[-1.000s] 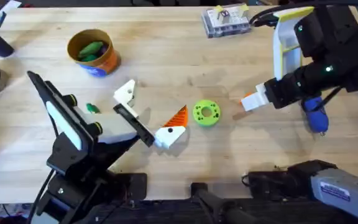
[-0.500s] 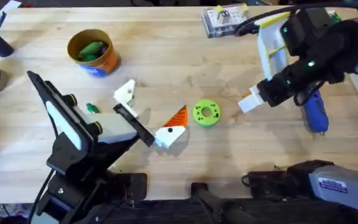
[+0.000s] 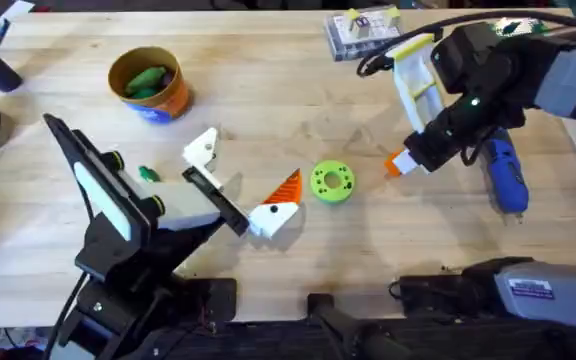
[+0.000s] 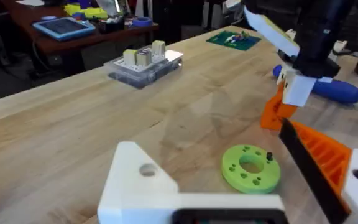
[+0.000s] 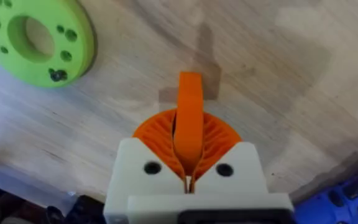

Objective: Pick up the gripper from the table and insert it into the empty holder that is missing its gripper. Then pick up a screw, insert it into the mounting hole, and use the screwdriver to tighten it. Finally, clean up the table by picking up the vegetable and placing it into the bucket.

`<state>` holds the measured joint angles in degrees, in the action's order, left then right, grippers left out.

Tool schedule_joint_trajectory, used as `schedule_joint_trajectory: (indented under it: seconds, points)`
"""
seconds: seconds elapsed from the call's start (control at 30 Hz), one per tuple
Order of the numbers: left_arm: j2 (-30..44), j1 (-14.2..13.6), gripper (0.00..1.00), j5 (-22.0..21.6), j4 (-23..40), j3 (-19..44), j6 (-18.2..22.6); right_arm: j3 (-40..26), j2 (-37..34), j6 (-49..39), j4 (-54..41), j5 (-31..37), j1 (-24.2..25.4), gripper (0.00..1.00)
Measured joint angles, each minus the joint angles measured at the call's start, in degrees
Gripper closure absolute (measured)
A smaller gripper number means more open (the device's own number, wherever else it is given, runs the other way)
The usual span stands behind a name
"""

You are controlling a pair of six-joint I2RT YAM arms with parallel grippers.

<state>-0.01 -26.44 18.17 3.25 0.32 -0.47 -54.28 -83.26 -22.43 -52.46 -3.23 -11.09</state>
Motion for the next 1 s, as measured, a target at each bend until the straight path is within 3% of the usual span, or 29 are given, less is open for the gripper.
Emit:
schedule_joint_trajectory:
  seconds: [0.07,0.37,0.6,0.8,1.0]
  points:
    - [0.0,0.0,0.011,0.0,0.0,0.0,0.0,0.0,0.0,0.1,0.2,0.0,0.0,0.984]
    - [0.0,0.0,0.011,0.0,0.0,0.0,0.0,-0.4,1.1,0.3,0.1,0.2,0.0,0.984]
    - [0.0,0.0,0.011,0.0,0.0,0.0,0.0,-2.9,14.6,2.9,0.1,-3.0,0.0,0.985]
    - [0.0,0.0,0.011,0.0,0.0,0.0,0.0,-2.5,26.6,7.8,5.3,-15.0,0.7,0.986]
    - [0.0,0.0,0.011,0.0,0.0,0.0,0.0,4.6,25.8,15.9,19.0,-33.6,0.7,0.986]
